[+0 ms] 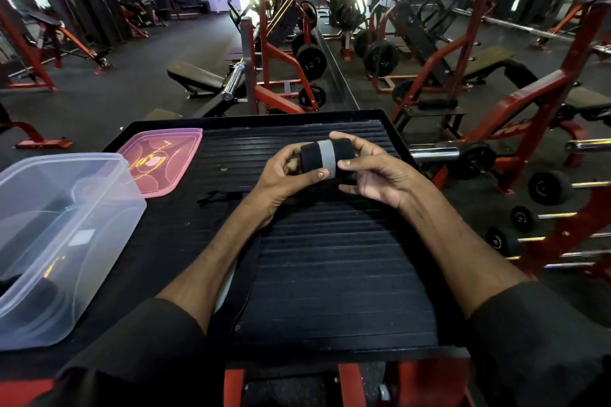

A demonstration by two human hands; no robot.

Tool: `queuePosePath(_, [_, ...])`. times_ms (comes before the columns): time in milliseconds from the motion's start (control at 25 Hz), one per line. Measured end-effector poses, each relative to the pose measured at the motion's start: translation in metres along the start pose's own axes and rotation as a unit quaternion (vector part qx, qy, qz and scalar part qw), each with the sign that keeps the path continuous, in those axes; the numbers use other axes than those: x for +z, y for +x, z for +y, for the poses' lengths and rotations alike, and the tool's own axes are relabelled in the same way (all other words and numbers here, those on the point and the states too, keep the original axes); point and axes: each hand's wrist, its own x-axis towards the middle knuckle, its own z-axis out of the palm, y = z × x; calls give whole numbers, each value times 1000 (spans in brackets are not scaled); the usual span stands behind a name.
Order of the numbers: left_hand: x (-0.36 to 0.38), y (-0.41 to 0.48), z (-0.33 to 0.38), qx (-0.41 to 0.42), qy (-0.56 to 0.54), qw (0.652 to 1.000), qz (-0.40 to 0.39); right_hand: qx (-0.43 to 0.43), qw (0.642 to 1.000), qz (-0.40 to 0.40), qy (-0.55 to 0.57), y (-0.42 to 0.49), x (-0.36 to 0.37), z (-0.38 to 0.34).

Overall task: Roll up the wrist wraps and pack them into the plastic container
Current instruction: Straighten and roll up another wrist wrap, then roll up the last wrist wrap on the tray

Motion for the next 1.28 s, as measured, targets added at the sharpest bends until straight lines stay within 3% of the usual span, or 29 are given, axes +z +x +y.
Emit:
queuePosePath(120, [0,1,1,82,95,992,18,30,1000,0,3,1,1,1])
queuePosePath(240, [-4,-2,-2,154,242,957,29,50,999,8,-3,1,1,1])
queuePosePath(360, [-6,-3,-5,213,294,931,45,56,998,18,-11,0,6,1])
queuePosePath(480, [-7,-3,-2,221,328,918,33,18,991,109,-70,3,19,1])
queuePosePath(640, [-7,-10,11,177,315,932,5,-78,969,186,-140,-5,30,-5])
queuePosePath(760, [-24,-21,21,151,254,954,58,-102,946,174,-254,-17,24,-20])
queuePosePath(840, [-41,-31,25,123,174,973,88,-51,916,145,-371,-23,21,-19])
queuePosePath(920, [-56,-37,24,103,132,980,105,18,861,140,-489,-24,24,-6])
queuePosePath(1200, [-91,-71,30,94,111,984,104,121,775,163,-599,-18,46,-5])
queuePosePath(1280, [-107,-76,31,94,107,984,109,78,748,217,-623,-23,59,-14])
